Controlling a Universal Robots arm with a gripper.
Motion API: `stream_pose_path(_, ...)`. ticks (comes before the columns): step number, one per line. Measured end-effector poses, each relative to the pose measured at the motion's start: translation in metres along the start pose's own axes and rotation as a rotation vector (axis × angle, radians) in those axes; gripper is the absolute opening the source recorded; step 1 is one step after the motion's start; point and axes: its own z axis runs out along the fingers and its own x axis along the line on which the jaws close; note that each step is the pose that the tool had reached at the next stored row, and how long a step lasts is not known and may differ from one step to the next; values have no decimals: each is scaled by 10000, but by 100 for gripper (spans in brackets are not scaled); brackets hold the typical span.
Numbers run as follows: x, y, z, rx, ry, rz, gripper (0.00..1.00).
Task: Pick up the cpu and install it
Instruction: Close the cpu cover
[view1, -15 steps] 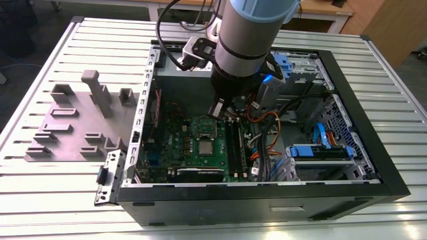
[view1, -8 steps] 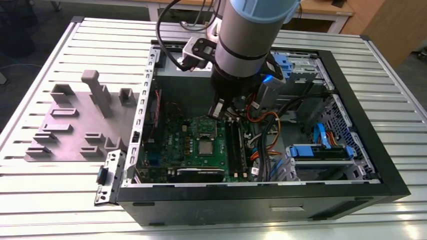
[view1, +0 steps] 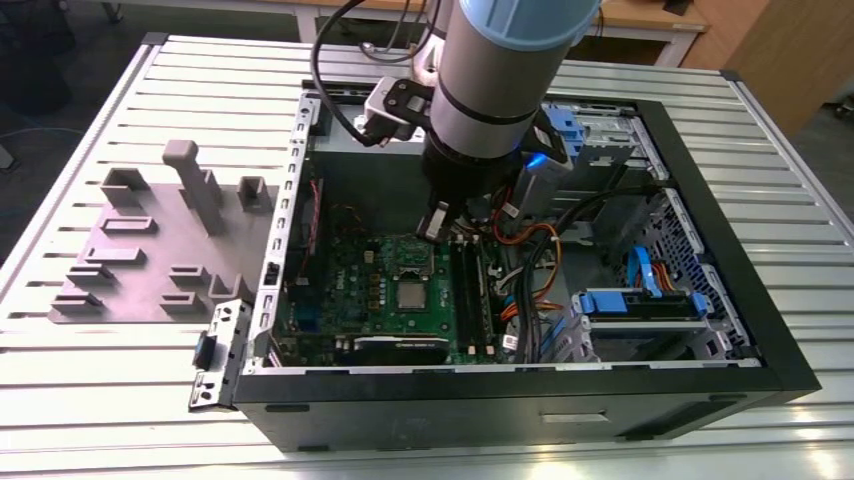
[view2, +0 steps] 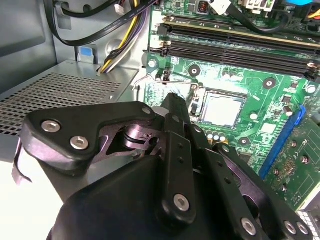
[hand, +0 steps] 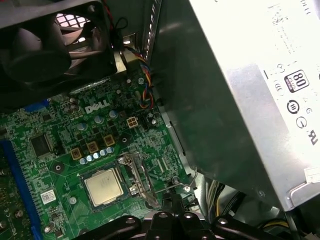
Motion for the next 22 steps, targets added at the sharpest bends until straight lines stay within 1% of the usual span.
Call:
stream_pose_path(3,2,-1,-7,-6,0,-34,11)
stream_pose_path(10,6,-1,-17,-33,28,-247,11)
stream_pose_path(22,44,-18,-23,-37,29,-269,11)
